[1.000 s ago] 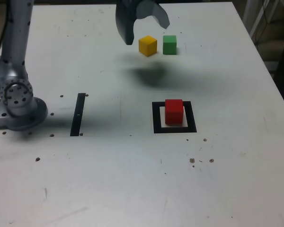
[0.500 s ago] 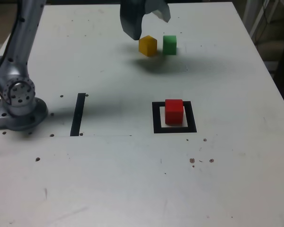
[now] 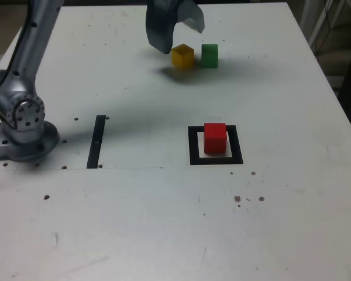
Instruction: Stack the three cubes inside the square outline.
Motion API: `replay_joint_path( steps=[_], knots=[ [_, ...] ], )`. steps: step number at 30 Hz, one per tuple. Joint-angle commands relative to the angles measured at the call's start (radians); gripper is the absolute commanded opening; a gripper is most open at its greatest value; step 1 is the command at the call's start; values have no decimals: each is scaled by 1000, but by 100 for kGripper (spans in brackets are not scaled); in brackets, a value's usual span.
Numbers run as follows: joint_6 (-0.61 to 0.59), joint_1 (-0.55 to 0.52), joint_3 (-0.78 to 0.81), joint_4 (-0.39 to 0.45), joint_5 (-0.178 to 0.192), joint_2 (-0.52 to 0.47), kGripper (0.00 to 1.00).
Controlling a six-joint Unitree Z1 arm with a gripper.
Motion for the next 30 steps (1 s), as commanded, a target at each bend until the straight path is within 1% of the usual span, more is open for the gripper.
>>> replay_joint_path(
  steps=[1,11,18,20,22,30],
  knots=[
    [-1,8,-17,12,-2,25,98],
    [-1,26,-93,41,-3,110,94],
    [-1,31,-116,54,-6,140,85],
    [-1,32,-117,54,-7,144,80],
    [-1,33,-118,54,-8,146,73],
    [-1,33,-125,52,-7,151,38]
  ],
)
